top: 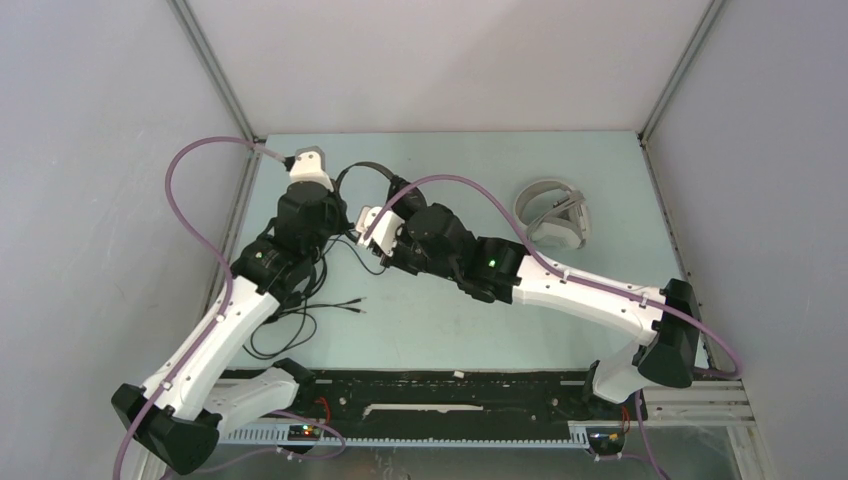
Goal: Wrap the headphones
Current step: Wrap the headphones cable around the headphones, then place the headphones at the center of the board.
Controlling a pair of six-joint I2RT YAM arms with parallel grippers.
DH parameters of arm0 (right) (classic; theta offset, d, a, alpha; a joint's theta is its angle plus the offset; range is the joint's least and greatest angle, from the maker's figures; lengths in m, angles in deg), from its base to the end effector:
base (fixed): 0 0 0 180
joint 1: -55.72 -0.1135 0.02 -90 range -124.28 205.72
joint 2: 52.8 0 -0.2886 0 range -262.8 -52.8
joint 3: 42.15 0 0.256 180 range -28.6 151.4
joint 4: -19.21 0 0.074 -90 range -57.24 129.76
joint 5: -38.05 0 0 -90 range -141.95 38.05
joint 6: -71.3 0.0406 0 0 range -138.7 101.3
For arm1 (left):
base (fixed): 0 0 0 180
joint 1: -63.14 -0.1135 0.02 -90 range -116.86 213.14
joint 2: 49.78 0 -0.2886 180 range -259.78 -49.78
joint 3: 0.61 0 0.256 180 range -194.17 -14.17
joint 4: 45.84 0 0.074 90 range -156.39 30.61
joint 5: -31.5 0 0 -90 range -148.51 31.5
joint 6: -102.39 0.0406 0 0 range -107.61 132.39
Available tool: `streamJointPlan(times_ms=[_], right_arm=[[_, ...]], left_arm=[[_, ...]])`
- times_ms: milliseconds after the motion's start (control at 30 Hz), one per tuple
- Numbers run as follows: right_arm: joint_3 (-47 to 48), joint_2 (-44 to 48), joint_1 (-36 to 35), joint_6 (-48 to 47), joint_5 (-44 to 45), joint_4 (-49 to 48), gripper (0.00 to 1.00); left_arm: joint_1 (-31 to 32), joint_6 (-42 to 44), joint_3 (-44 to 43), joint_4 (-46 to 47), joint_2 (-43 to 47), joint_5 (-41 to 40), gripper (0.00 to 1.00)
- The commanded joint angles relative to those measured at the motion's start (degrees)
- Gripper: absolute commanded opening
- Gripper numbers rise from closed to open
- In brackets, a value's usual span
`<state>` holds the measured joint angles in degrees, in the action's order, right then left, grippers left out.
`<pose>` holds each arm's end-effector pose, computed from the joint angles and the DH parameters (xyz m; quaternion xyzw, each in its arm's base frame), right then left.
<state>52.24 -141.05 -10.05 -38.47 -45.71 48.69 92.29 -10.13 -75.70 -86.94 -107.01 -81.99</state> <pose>0.1562 0.3362 0.3840 -0.5446 0.6327 0.1725 0.5228 0.1910 -0.0880 0.3908 -0.0645 0.8227 -0.0818 0.5589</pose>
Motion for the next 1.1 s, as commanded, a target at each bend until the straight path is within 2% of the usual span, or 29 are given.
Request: streamJointPlan(times_ms=[0,167,400,733,833,1067], right_arm=[[0.22,-1.36,-0.84,4.4,-1.56,-3.53,0.19],[-0.46,-0.81,-0.68,4.27,1.88,-3.23,0.2],[-0.95,2.84,-0.66,4.27,2.13,-2.98,0.29],[-0.95,8.65,-0.25,8.14,-3.53,-0.67,0.51],[-1.07,10.77,1.1,11.2,-8.0,-0.24,0.59],[-3.35,14.41,4.04,15.77,-13.75,-1.58,0.62]], left_arm=[[-0.14,-6.74,-1.38,7.16,2.1,4.76,0.0],[-0.21,-6.81,-0.95,7.22,2.64,4.63,0.0],[-0.23,-6.65,-1.13,7.1,2.75,4.79,0.0],[-0.41,-5.94,-0.75,6.62,2.06,4.37,0.0],[-0.41,-5.84,-0.49,6.47,2.03,4.33,0.0],[-0.41,-5.85,0.34,7.04,1.84,5.79,0.0]])
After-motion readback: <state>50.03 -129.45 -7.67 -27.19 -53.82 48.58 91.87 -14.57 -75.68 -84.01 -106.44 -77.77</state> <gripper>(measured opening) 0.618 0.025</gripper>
